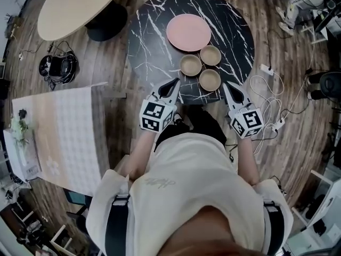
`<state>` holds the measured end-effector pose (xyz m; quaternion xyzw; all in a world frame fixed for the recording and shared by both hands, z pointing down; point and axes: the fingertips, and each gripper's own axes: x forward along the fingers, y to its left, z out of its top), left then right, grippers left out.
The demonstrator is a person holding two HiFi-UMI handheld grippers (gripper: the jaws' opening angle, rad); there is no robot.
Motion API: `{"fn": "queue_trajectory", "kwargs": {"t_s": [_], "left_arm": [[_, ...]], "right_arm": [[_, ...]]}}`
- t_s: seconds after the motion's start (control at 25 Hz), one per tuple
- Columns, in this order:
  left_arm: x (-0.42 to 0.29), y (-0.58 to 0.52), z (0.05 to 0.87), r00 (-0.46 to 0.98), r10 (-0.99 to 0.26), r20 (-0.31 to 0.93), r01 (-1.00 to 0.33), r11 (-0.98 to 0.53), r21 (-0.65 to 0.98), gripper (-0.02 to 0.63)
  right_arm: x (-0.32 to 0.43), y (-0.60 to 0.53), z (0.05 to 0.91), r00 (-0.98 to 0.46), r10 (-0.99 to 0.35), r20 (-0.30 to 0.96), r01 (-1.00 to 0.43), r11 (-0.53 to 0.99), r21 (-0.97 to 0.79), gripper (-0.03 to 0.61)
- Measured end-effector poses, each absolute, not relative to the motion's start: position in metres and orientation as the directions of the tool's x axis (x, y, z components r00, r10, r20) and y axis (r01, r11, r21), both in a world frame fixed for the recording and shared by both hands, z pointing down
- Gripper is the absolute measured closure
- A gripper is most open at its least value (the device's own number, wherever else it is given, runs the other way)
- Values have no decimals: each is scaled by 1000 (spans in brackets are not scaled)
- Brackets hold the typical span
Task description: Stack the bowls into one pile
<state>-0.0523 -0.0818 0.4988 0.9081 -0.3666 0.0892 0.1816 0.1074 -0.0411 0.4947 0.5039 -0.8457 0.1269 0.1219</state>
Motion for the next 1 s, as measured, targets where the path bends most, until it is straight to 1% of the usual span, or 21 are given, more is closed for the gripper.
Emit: {"fn": "queue_trajectory", "kwargs": {"t_s": [0.2, 0.4, 0.52, 0.8, 0.88, 0.96, 1.0], "left_arm": [[-49, -99, 491, 679, -664, 313, -732, -640, 232, 592], [-29, -128, 469, 667, -683, 299, -744, -635, 208, 592], [-12, -142, 459, 668, -685, 291, -741, -648, 177, 592], [21, -167, 461, 667, -685, 291, -742, -644, 184, 592], [24, -172, 466, 658, -689, 303, -750, -634, 189, 592], [26, -176, 469, 649, -694, 312, -758, -626, 184, 592], [27, -177, 470, 645, -695, 317, -761, -623, 182, 592]], "right_arm": [[128, -72, 490, -452, -842, 295, -891, 444, -100, 578], [144, -107, 476, -486, -840, 242, -871, 488, -55, 578], [150, -119, 475, -512, -830, 222, -857, 512, -63, 578], [171, -139, 485, -564, -797, 218, -823, 565, -64, 578], [173, -144, 485, -580, -785, 217, -811, 581, -67, 557], [174, -149, 486, -598, -773, 212, -798, 597, -75, 471], [175, -151, 489, -605, -769, 209, -794, 603, -78, 465]]}}
